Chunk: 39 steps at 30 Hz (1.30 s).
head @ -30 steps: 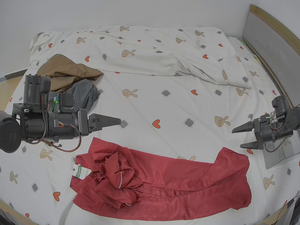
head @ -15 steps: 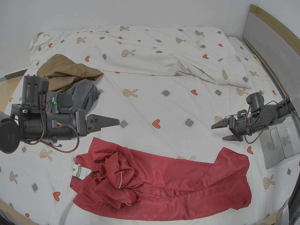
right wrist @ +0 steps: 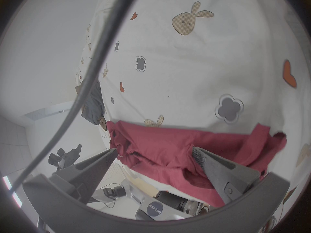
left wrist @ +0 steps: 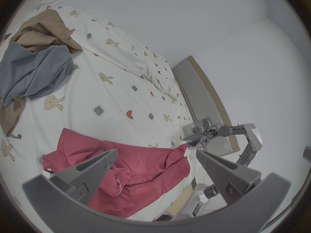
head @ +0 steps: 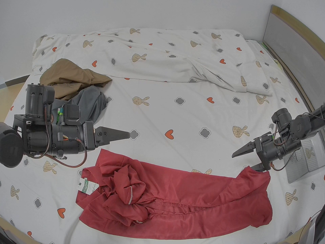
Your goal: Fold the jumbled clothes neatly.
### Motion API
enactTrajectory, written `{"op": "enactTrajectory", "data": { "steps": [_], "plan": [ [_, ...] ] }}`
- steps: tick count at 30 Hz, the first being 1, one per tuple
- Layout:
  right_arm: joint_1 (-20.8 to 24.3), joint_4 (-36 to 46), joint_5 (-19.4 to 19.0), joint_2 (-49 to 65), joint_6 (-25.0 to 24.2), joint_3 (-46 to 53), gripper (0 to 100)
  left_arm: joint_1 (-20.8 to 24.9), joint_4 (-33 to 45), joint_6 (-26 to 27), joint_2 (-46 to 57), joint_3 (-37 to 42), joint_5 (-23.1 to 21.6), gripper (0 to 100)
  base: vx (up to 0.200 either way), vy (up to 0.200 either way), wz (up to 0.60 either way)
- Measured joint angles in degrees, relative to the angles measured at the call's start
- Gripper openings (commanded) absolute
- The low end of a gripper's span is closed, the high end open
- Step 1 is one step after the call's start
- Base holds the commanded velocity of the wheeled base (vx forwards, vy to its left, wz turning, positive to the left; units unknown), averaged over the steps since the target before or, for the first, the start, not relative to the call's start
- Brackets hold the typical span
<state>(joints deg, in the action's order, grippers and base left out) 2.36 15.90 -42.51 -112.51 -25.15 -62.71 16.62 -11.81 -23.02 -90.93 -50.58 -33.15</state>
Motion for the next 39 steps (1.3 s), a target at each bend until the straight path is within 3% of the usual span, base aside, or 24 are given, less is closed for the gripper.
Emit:
{"op": "enactTrajectory", "data": {
  "steps": [10, 22, 31, 39],
  "plan": [
    [-1.6, 4.7, -0.4, 7.2, 0.3, 7.4, 100, 0.0, -0.7, 0.0, -0.2, 0.5, 0.0, 100, 0.000, 0.000, 0.00],
    [-1.0, 5.3, 0.0, 8.5, 4.3, 15.3, 100, -0.1, -0.7, 0.0, -0.2, 0.6, 0.1, 100, 0.000, 0.000, 0.00],
    [-2.6, 4.9, 2.0, 9.4, 13.3, 22.3, 100, -0.1, -0.7, 0.0, -0.2, 0.7, 0.1, 100, 0.000, 0.000, 0.00],
    [-9.0, 5.0, 1.9, 12.6, 18.6, 25.9, 100, -0.1, -0.7, 0.1, -0.4, 0.8, 0.1, 100, 0.000, 0.000, 0.00]
  ]
}}
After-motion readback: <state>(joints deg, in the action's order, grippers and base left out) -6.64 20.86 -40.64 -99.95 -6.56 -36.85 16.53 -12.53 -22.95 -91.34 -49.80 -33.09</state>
